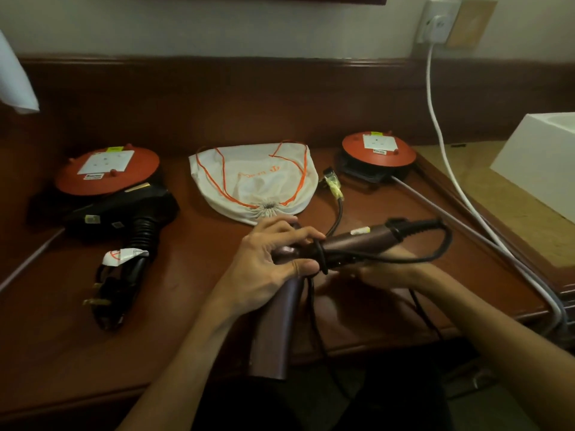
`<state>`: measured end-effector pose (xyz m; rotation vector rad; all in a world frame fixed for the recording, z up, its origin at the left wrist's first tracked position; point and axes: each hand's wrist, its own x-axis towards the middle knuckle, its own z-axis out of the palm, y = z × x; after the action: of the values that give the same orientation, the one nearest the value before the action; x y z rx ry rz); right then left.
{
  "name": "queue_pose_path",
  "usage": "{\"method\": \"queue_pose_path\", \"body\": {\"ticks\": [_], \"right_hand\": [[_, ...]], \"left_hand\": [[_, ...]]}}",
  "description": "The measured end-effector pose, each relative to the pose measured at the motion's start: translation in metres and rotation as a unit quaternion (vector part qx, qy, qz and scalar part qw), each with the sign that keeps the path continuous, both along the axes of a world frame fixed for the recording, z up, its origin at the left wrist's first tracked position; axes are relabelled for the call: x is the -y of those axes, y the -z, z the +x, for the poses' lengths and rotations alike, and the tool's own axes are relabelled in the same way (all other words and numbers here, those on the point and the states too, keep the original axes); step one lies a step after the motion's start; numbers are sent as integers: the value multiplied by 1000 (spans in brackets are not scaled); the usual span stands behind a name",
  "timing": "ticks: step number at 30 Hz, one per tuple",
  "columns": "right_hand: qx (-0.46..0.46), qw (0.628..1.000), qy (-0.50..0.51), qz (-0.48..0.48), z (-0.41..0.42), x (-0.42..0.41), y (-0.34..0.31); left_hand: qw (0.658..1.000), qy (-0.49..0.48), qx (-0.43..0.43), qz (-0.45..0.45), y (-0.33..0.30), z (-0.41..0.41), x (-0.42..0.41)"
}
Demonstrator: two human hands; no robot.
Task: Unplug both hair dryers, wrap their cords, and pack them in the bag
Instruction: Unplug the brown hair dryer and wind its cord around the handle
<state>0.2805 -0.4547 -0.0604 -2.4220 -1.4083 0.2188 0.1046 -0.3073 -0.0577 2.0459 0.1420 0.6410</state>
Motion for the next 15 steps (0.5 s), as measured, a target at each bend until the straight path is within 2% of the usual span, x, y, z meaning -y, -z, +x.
{"method": "queue_pose_path", "body": {"ticks": [1,2,3,4,6,9,11,15], "right_hand": [[-61,998,9,8,7,-9,12],[-110,991,-57,-57,12,-13,11],[-129,986,-89,-58,34,-28,7],[-135,980,-121,-85,46,-32,-7],[-161,975,-133,-78,63,-9,-31],[-160,972,-165,-44,56,-24,-31],[-155,974,-159,-54,58,-25,-22],[-184,967,-174,-29,59,-18,-18]], "left_hand": [[1000,0,-8,23,-1,2,3],[998,-5,-19,55,-2,4,6],[995,-15,-31,93,-3,6,10],[992,-23,-42,119,-4,8,13],[991,-30,-50,118,-5,9,15],[993,-37,-69,85,-7,7,12],[991,-26,-92,90,-10,4,11],[976,-10,-136,172,-16,3,14]]}}
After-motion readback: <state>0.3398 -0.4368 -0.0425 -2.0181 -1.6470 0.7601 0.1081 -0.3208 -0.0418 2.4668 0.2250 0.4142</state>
